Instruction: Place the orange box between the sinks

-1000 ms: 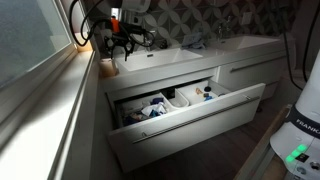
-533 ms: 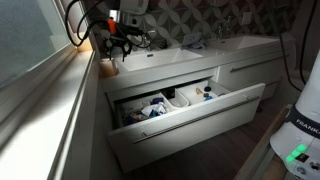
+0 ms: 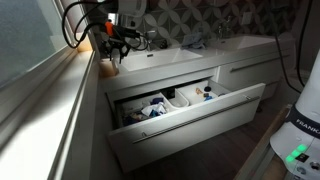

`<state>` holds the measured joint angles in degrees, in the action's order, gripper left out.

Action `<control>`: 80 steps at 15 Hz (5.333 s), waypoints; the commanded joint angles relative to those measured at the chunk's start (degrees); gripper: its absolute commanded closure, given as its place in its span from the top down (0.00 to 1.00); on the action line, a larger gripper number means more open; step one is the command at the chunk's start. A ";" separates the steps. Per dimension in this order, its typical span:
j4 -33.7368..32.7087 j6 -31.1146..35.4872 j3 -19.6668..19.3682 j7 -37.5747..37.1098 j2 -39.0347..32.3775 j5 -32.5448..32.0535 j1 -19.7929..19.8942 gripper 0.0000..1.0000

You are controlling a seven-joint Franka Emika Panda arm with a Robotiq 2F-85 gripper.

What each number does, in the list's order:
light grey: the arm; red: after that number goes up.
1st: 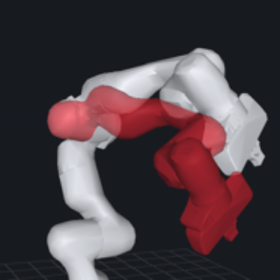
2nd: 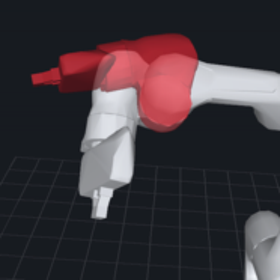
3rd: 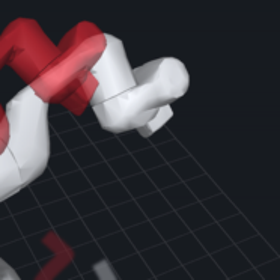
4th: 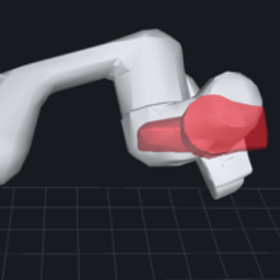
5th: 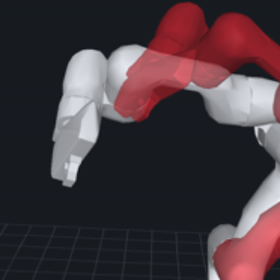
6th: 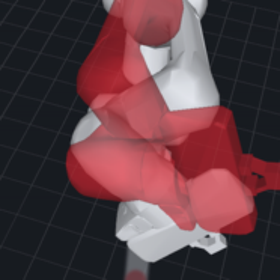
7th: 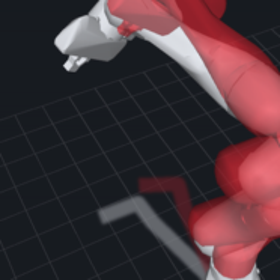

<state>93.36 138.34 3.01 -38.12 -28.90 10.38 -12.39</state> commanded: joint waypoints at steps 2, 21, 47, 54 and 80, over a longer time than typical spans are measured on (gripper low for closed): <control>-2.25 0.64 -0.40 -2.05 -2.28 -0.29 -1.27 0.19; 25.16 -19.74 -2.71 -22.41 34.58 -37.03 1.15 0.01; 9.75 -21.09 -12.70 -29.86 21.66 -23.15 21.28 0.01; 11.77 -19.80 -13.97 -30.49 21.21 -24.15 20.89 0.06; -3.79 -13.98 -20.05 -51.42 -0.72 -12.25 26.54 0.01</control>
<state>92.05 124.17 -17.24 -90.35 -27.60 -3.80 13.44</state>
